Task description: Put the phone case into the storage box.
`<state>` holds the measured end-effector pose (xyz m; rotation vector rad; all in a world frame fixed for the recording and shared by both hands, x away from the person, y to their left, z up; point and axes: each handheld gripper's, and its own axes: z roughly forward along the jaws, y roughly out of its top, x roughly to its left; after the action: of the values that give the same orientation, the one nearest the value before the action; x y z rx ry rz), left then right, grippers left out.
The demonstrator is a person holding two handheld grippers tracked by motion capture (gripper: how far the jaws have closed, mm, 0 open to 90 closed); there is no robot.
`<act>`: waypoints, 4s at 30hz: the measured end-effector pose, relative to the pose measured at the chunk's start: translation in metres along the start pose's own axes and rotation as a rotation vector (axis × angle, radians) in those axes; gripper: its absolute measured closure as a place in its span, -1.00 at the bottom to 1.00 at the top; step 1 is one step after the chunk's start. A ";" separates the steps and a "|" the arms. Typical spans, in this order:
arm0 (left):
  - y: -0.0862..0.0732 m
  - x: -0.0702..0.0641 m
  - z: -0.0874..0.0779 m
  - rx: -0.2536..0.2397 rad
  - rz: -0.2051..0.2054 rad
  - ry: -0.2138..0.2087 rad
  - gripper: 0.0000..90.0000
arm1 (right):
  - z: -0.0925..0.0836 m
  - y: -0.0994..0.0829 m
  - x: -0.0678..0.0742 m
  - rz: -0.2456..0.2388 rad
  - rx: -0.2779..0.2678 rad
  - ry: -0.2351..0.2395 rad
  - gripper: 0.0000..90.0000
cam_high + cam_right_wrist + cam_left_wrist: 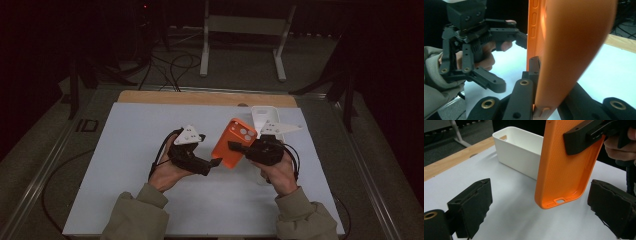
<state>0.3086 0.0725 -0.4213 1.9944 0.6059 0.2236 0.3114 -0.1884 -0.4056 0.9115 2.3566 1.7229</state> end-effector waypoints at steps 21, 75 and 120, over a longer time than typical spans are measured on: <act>-0.001 -0.004 0.006 0.026 0.012 -0.126 -0.58 | 0.009 0.005 0.008 -0.062 -0.003 0.119 0.91; -0.006 -0.002 0.003 0.018 0.068 -0.230 0.92 | 0.002 -0.001 0.014 -0.150 0.038 0.017 -0.52; -0.007 0.001 -0.004 -0.010 0.013 0.002 0.92 | -0.004 -0.003 0.019 -0.113 0.028 -0.125 -0.79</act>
<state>0.3058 0.0789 -0.4260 1.9887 0.5922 0.2364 0.2933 -0.1828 -0.4016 0.8451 2.3102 1.5488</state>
